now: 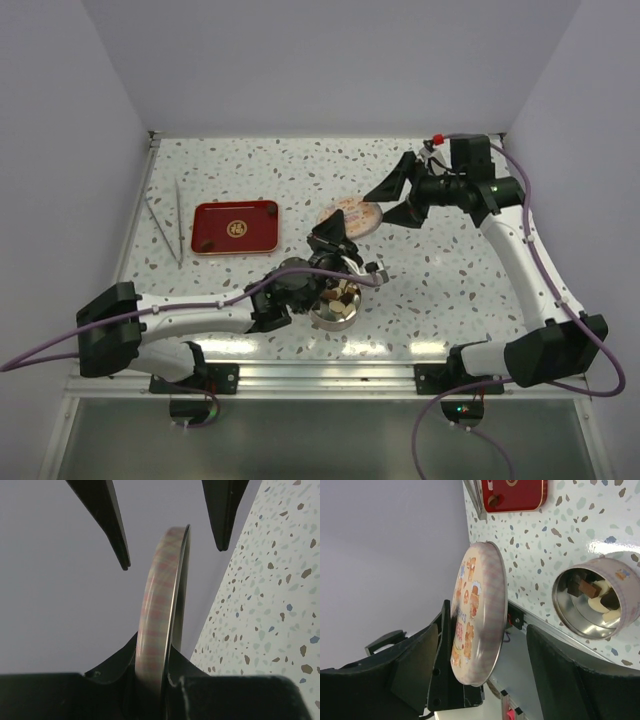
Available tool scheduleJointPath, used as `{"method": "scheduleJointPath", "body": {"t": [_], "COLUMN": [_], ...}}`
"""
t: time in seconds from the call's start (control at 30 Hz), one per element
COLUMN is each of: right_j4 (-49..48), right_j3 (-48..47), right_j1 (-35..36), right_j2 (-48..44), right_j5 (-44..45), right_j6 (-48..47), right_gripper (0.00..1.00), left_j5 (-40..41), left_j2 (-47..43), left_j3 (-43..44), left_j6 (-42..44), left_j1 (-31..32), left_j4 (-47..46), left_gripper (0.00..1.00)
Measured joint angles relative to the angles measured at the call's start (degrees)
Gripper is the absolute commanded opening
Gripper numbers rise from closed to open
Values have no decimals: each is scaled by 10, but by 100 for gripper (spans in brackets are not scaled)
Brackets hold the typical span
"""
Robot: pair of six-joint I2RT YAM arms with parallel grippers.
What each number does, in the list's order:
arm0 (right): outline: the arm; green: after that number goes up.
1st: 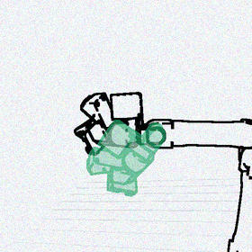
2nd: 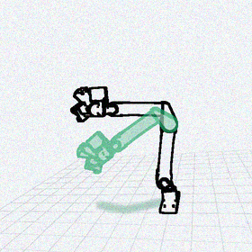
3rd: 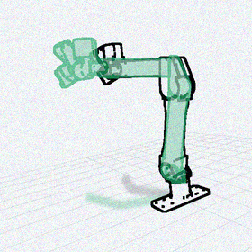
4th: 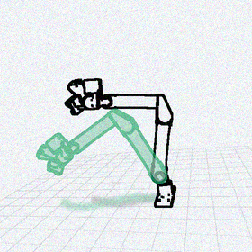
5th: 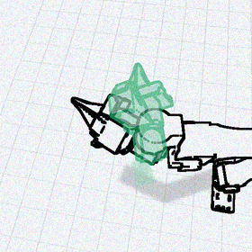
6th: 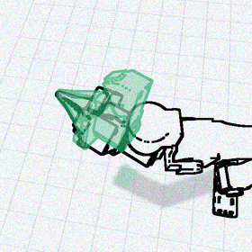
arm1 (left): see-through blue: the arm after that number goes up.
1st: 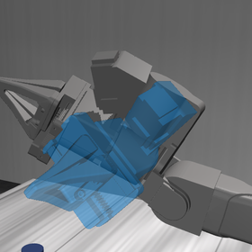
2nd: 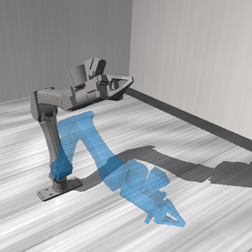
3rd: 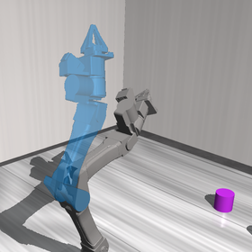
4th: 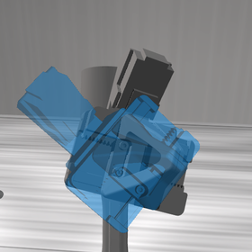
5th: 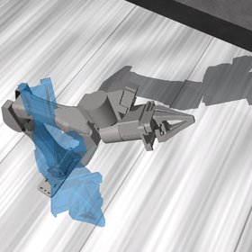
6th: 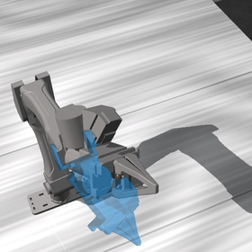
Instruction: Pack the chocolate
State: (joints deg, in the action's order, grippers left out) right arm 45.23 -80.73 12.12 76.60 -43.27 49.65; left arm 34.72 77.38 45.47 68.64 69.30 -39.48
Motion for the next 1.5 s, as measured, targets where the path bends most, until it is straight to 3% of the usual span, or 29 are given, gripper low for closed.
{"method": "scheduleJointPath", "body": {"t": [0.1,0.4,0.5,0.6,0.7,0.73,0.8,0.9,1.1,1.5], "right_j4": [-9,-44,-66,-87,-113,-116,-121,-127,-150,-243], "right_j3": [5,23,24,36,62,70,79,80,81,81], "right_j1": [6,19,17,16,20,23,28,28,28,33], "right_j2": [0,0,0,-1,-8,-10,-13,-14,-18,-19], "right_j5": [0,2,2,2,-3,-3,0,1,4,31], "right_j6": [5,30,45,56,74,78,82,87,102,143], "right_gripper": [63,18,7,0,0,0,0,0,0,0], "left_j5": [-2,7,27,46,57,63,76,91,107,104], "left_j2": [7,39,67,83,86,87,86,86,58,-101], "left_j3": [0,7,7,10,12,14,17,19,17,-32], "left_j6": [6,24,26,25,21,17,10,-7,-64,-308], "left_j1": [4,6,9,10,9,9,8,5,2,-1], "left_j4": [-8,-61,-100,-123,-119,-119,-120,-122,-101,111], "left_gripper": [0,0,9,26,61,79,95,100,100,100]}}
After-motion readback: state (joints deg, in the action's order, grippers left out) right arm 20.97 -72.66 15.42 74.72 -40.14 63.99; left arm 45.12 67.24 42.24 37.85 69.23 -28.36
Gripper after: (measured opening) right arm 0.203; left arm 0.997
